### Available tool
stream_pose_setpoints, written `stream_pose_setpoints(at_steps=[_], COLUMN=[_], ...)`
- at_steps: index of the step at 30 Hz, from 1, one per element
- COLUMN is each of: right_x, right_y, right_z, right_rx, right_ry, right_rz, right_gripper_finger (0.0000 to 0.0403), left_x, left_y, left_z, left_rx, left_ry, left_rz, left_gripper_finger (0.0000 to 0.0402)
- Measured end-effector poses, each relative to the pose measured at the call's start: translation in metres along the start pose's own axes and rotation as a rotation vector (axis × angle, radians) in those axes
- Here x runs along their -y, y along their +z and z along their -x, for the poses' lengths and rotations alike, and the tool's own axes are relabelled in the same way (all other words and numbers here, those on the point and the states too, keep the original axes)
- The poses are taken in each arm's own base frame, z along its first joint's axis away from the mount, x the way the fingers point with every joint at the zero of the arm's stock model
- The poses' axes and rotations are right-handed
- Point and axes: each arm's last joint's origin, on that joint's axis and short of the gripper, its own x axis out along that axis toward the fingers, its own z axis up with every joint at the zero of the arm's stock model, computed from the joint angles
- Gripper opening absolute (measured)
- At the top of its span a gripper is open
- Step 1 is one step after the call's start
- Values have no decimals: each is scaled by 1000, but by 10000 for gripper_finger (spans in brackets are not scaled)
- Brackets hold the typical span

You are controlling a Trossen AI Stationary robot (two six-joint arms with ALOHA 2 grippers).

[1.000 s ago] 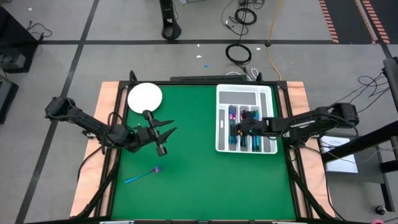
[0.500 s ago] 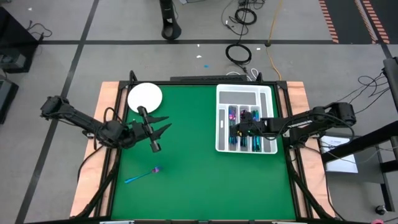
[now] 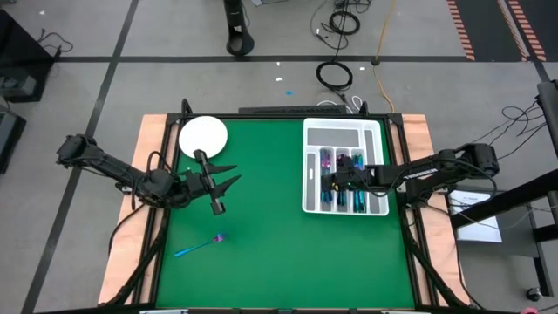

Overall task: Sort silverware
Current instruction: Put the blue fork into the white cutlery tray

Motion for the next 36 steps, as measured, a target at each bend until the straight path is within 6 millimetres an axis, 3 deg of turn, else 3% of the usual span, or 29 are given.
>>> stream_pose_setpoints(at_steps=[13,29,36], right_x=[0,5,-14], right_y=[1,3,13], right_z=[1,0,8], right_rx=[20,13,25], right_ry=[-4,-51,-29], right_rz=[27,-16,50], right_gripper_finger=[69,50,47], left_x=[0,0,1], left_y=[0,0,-2], left_z=[0,0,0], left_rx=[0,-1,-17], left_ry=[0,0,-8], left_rz=[0,-1,-15], left_gripper_finger=[129,129,129])
